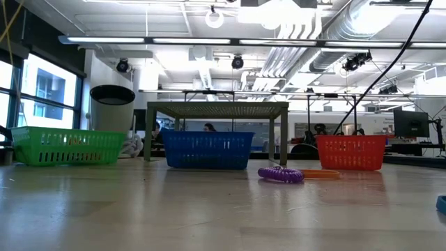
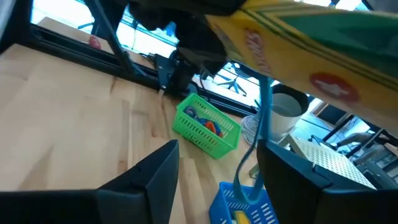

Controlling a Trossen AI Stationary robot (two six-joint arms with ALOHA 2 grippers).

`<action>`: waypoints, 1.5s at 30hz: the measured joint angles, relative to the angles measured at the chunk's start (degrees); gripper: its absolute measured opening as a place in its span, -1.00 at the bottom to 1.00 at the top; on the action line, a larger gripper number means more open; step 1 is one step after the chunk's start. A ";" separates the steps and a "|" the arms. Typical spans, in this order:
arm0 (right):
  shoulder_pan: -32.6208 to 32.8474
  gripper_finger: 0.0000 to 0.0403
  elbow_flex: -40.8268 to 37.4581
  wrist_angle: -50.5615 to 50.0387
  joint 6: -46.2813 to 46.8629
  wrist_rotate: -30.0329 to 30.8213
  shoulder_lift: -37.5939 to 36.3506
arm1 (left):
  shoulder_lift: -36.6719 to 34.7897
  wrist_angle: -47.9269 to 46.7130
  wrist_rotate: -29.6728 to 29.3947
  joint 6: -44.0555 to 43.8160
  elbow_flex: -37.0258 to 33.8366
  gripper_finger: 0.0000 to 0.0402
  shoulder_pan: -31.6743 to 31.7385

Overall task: Pick & Place Office Desk Supplies
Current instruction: Put the blue rubber band into the red bin

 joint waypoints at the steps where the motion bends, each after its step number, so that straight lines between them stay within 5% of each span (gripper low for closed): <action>1: -0.24 0.01 0.00 0.00 0.01 0.00 0.00 | 0.00 0.00 0.00 -0.07 0.00 -0.23 0.00; 8: -0.32 -0.16 0.00 0.59 -0.02 0.83 0.00 | 0.02 0.00 0.00 -0.20 0.00 -0.23 0.00; 18: 0.23 -0.95 0.00 0.60 -0.05 1.45 0.02 | 0.00 -0.02 -0.02 0.65 0.00 -0.23 0.00; 37: 3.79 -0.98 0.00 -0.63 4.26 3.37 0.02 | -0.05 -7.08 -4.17 -1.80 0.00 -0.23 4.64; 42: 2.93 -0.98 0.00 -5.11 9.57 3.13 0.02 | -2.80 -19.22 -3.42 -5.70 0.02 -0.23 7.11; 45: 2.29 -0.98 0.00 -7.16 12.41 2.87 0.03 | -4.70 -31.70 -1.14 -15.12 0.02 -0.23 9.16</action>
